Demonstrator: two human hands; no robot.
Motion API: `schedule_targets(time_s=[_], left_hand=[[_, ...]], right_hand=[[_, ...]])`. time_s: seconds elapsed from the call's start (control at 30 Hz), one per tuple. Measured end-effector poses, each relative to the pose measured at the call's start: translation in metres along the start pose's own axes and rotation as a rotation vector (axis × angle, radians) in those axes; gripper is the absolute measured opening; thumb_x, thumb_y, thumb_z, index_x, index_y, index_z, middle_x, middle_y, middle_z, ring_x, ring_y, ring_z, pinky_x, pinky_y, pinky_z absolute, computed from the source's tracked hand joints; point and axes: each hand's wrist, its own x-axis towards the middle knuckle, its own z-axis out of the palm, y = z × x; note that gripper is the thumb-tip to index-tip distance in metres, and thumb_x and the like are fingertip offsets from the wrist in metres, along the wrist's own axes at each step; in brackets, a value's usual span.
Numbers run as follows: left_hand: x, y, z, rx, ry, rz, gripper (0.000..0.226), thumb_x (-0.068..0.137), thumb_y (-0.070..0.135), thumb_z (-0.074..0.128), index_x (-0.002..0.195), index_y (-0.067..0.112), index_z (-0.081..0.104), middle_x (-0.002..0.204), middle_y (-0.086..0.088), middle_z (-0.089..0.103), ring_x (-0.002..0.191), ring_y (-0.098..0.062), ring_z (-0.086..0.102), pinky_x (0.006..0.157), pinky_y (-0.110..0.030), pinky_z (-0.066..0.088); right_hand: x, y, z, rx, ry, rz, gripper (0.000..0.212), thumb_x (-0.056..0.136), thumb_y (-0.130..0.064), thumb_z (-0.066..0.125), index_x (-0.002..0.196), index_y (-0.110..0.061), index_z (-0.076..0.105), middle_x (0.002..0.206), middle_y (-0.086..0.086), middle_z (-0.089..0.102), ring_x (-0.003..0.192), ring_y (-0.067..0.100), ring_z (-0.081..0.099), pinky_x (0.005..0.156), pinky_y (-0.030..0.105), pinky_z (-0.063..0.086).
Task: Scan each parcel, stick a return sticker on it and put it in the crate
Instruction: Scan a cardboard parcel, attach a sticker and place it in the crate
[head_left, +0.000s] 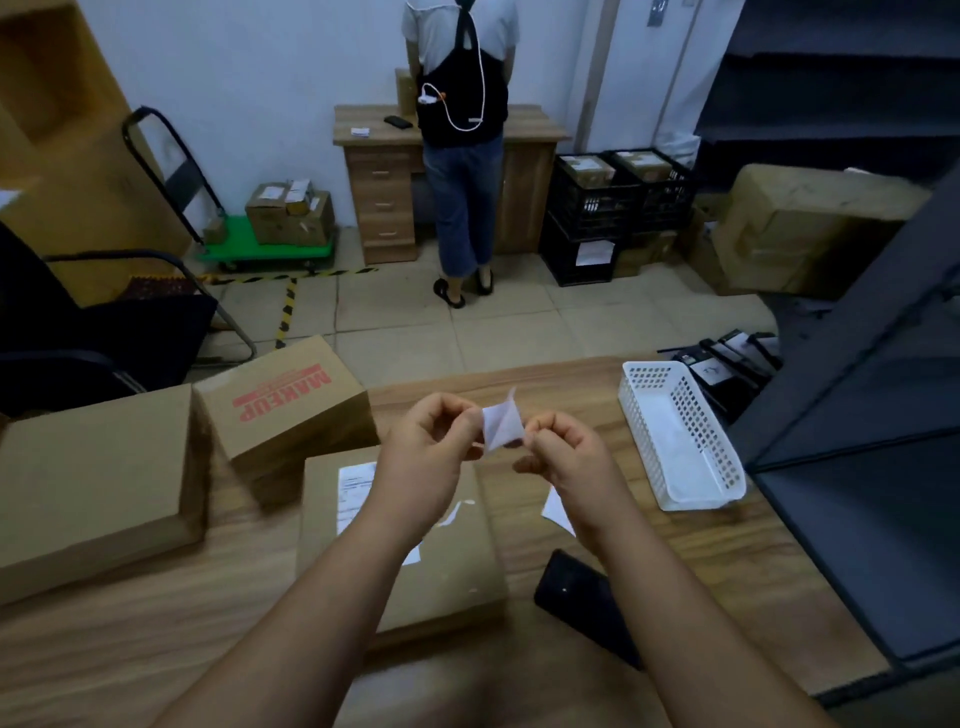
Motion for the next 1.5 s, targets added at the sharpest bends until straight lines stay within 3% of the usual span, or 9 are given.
schedule_targets(time_s=[0.2,0.47,0.67,0.87,0.97,1.07,1.2,1.3,1.5], left_hand=[[0.024,-0.004,0.122,0.029,-0.115,-0.039,0.014,0.094,0.014,0.06,0.083,0.007,0.065,0.075,-0.013,0.071,0.071,-0.024,0.066,0.082,-0.049,0.052],[0.059,-0.041,0.239,0.126,-0.181,-0.094,0.017,0.093,0.018,0.061,0.077,0.022,0.066,0.076,0.005,0.07,0.077,-0.018,0.065,0.077,-0.035,0.051],[0.082,-0.071,0.247,-0.005,0.055,-0.305,0.023,0.093,0.015,0.058,0.072,0.023,0.062,0.07,0.004,0.068,0.062,-0.01,0.059,0.066,-0.031,0.043],[0.101,-0.078,0.235,0.056,0.126,-0.298,0.015,0.096,0.014,0.054,0.082,0.014,0.059,0.069,0.008,0.063,0.06,-0.006,0.058,0.064,-0.033,0.047],[0.1,-0.081,0.227,0.064,0.147,-0.317,0.013,0.097,0.014,0.054,0.085,0.012,0.058,0.082,-0.004,0.066,0.059,-0.01,0.065,0.065,-0.035,0.052],[0.095,-0.091,0.208,0.088,0.178,-0.312,0.011,0.098,0.015,0.054,0.088,0.011,0.058,0.095,-0.009,0.07,0.072,-0.023,0.073,0.073,-0.037,0.056],[0.08,-0.097,0.172,0.208,0.241,-0.183,0.017,0.096,0.012,0.057,0.08,0.02,0.059,0.083,0.006,0.067,0.079,-0.012,0.07,0.08,-0.032,0.053],[0.063,-0.094,0.137,0.477,0.238,0.085,0.016,0.093,0.011,0.058,0.081,0.022,0.061,0.08,0.014,0.063,0.078,-0.002,0.06,0.071,-0.011,0.043],[0.029,-0.111,0.052,0.83,0.119,0.53,0.014,0.09,0.014,0.057,0.091,0.005,0.068,0.093,-0.005,0.066,0.092,-0.019,0.059,0.086,-0.022,0.042]], right_hand=[[0.022,-0.006,-0.112,0.018,0.077,0.075,0.03,0.077,-0.033,0.073,0.094,-0.01,0.064,0.091,0.005,0.071,0.086,0.021,0.066,0.076,0.034,0.056],[0.049,0.022,-0.233,-0.174,0.164,0.157,0.011,0.092,-0.021,0.065,0.086,-0.012,0.069,0.082,-0.006,0.071,0.081,0.008,0.067,0.08,0.033,0.058],[0.068,0.076,-0.287,-0.494,0.33,0.379,0.011,0.092,-0.015,0.058,0.085,-0.012,0.067,0.076,0.004,0.071,0.054,0.005,0.062,0.048,0.014,0.045],[0.098,0.114,-0.317,-0.655,0.416,0.449,0.032,0.098,-0.024,0.05,0.124,-0.013,0.064,0.103,0.006,0.071,0.086,0.021,0.068,0.07,0.037,0.059],[0.105,0.115,-0.311,-0.882,0.334,0.465,0.045,0.099,-0.034,0.05,0.139,-0.014,0.053,0.124,0.011,0.063,0.111,0.027,0.06,0.086,0.034,0.051],[0.102,0.095,-0.285,-0.882,0.346,0.334,0.042,0.098,-0.037,0.053,0.134,-0.016,0.054,0.103,0.004,0.065,0.092,0.016,0.06,0.076,0.028,0.044],[0.099,0.068,-0.205,-0.469,0.08,0.393,0.021,0.095,-0.039,0.058,0.089,-0.021,0.067,0.078,-0.007,0.066,0.068,0.009,0.058,0.065,0.026,0.045],[0.097,0.062,-0.138,-0.037,-0.059,0.483,0.022,0.096,-0.037,0.058,0.091,-0.017,0.068,0.085,0.0,0.071,0.071,0.014,0.062,0.059,0.026,0.048],[0.078,0.064,-0.034,0.136,-0.053,0.577,0.014,0.093,-0.018,0.065,0.081,-0.01,0.06,0.07,0.005,0.063,0.058,0.015,0.058,0.05,0.022,0.046]])
